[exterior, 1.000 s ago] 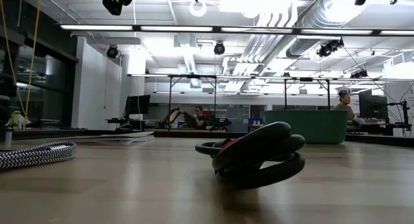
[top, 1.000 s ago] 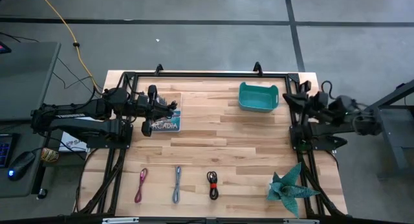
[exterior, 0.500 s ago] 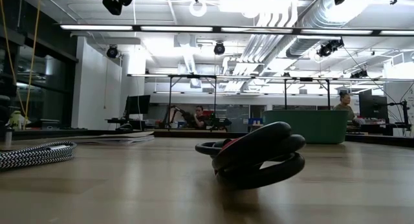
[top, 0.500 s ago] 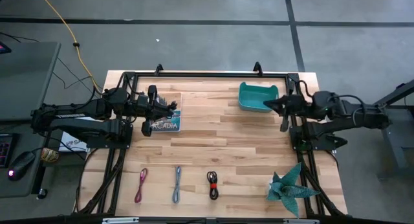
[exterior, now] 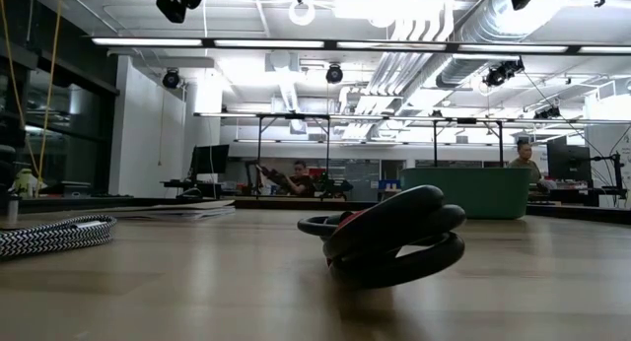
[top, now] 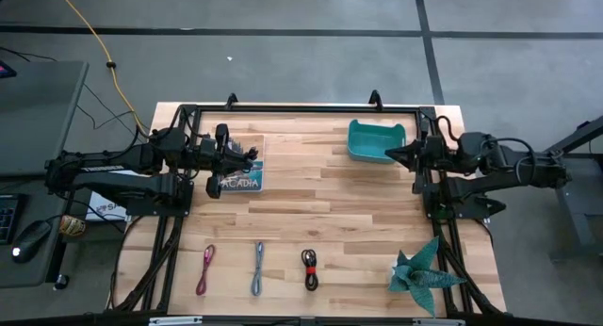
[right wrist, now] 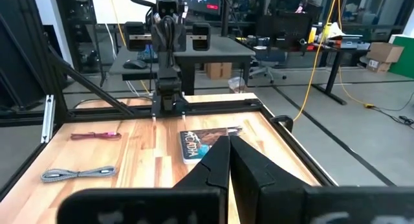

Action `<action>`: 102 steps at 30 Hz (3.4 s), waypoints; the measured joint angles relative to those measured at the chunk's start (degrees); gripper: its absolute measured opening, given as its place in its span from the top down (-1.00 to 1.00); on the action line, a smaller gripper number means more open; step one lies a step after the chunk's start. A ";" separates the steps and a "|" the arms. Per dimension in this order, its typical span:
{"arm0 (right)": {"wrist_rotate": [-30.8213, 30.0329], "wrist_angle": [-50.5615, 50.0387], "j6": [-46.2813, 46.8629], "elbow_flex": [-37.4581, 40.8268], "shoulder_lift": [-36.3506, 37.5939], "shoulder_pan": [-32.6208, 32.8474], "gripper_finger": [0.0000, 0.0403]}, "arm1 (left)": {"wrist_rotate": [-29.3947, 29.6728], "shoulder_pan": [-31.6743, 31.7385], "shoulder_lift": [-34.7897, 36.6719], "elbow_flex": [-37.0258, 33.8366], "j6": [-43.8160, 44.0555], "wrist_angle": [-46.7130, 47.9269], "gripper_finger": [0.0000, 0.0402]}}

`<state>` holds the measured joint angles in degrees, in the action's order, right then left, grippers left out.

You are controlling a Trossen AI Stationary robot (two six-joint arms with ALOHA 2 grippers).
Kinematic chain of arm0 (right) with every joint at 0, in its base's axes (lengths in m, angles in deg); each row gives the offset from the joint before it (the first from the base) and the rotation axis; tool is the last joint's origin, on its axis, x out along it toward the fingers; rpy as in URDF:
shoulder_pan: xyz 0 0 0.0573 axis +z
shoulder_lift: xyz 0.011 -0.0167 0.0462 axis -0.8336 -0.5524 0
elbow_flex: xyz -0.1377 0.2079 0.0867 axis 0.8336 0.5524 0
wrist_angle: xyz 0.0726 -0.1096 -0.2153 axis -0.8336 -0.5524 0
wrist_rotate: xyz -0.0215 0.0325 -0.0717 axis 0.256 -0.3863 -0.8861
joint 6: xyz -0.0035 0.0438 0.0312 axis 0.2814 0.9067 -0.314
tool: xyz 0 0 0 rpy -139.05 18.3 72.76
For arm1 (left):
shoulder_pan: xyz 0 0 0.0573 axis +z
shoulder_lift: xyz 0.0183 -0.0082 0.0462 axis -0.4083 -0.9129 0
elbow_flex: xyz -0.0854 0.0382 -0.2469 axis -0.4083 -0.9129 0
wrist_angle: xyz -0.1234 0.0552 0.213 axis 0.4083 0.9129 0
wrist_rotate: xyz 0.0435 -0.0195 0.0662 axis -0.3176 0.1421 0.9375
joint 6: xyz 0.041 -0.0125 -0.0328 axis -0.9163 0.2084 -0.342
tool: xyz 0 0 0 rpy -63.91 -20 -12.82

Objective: Pick and place USB-C Cables
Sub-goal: Put the left black charger cable into the green bin

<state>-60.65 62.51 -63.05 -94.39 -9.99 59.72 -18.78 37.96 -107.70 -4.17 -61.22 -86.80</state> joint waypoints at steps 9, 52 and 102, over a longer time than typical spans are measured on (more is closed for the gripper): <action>0.00 0.01 0.17 0.00 -0.47 0.00 1.00 | 0.00 0.00 0.00 0.00 -0.48 0.00 0.96; 8.08 28.41 -1.37 0.04 -24.58 -8.60 -0.15 | -0.02 -0.02 -16.76 0.04 -0.96 -22.26 0.96; 23.34 51.18 3.59 0.04 -40.33 -12.66 -0.15 | -3.33 1.03 -56.69 22.53 5.11 -41.82 0.96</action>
<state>-37.31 113.69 -59.45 -94.35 -50.32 47.06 -22.11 38.99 -164.39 18.36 -56.10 -128.63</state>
